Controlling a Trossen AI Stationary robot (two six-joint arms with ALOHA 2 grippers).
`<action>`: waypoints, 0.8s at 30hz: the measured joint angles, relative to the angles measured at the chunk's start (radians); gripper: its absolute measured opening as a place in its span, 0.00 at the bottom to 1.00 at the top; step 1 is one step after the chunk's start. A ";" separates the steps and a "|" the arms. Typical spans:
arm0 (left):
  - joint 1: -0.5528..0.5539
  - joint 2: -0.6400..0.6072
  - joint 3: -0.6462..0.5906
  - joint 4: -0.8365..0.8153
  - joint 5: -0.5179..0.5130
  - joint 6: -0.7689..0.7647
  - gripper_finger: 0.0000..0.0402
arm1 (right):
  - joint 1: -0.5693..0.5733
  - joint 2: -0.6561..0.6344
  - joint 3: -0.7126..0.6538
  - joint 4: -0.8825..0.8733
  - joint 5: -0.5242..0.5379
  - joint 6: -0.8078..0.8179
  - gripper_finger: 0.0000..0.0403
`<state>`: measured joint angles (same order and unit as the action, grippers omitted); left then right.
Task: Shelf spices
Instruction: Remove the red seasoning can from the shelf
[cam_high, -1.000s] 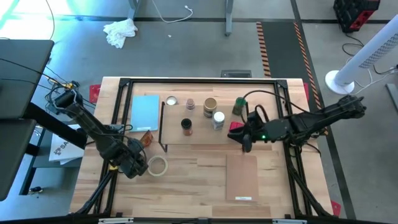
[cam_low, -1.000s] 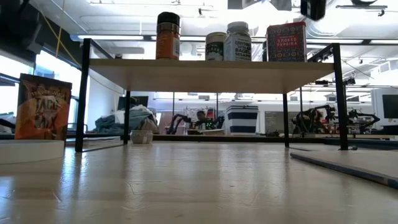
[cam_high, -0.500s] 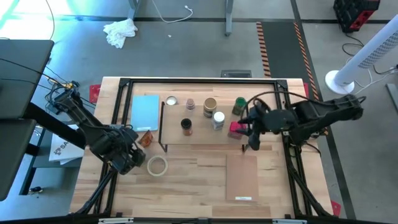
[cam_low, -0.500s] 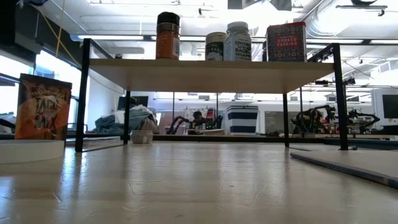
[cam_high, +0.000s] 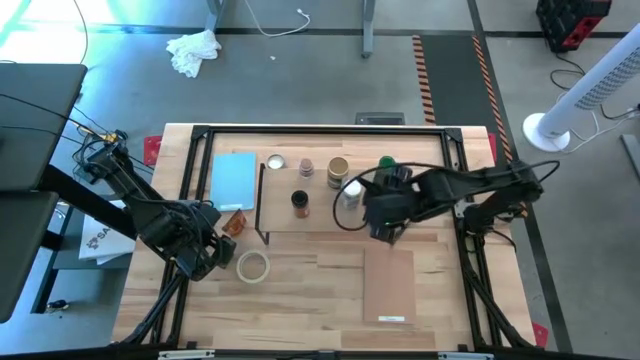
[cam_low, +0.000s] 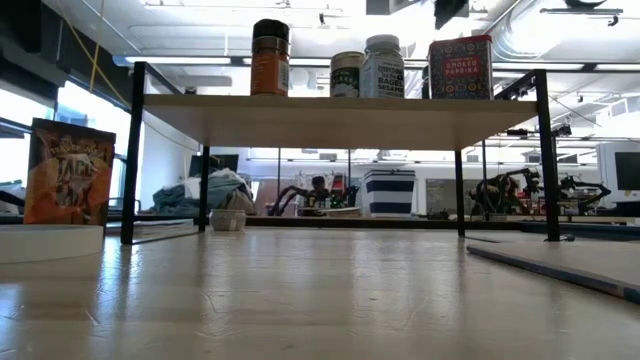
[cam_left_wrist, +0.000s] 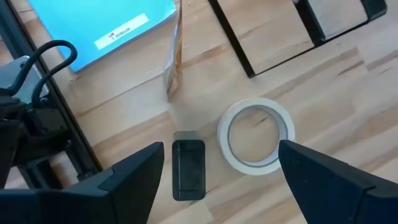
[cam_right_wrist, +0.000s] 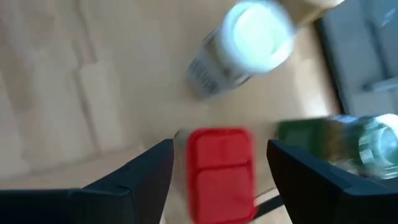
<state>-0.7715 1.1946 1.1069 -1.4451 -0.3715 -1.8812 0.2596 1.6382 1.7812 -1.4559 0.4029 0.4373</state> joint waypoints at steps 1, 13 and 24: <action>0.000 0.000 0.000 0.003 -0.004 0.000 0.78 | -0.001 0.007 0.005 -0.017 -0.021 0.006 0.64; 0.000 0.000 0.000 0.006 -0.073 0.006 0.78 | -0.073 -0.049 0.006 -0.033 -0.101 0.012 0.64; 0.000 0.000 0.000 0.041 -0.138 0.010 0.78 | -0.150 -0.048 0.005 0.016 -0.318 -0.123 0.64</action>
<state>-0.7715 1.1946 1.1069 -1.4042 -0.5098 -1.8709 0.1098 1.5898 1.7859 -1.4395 0.0853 0.3142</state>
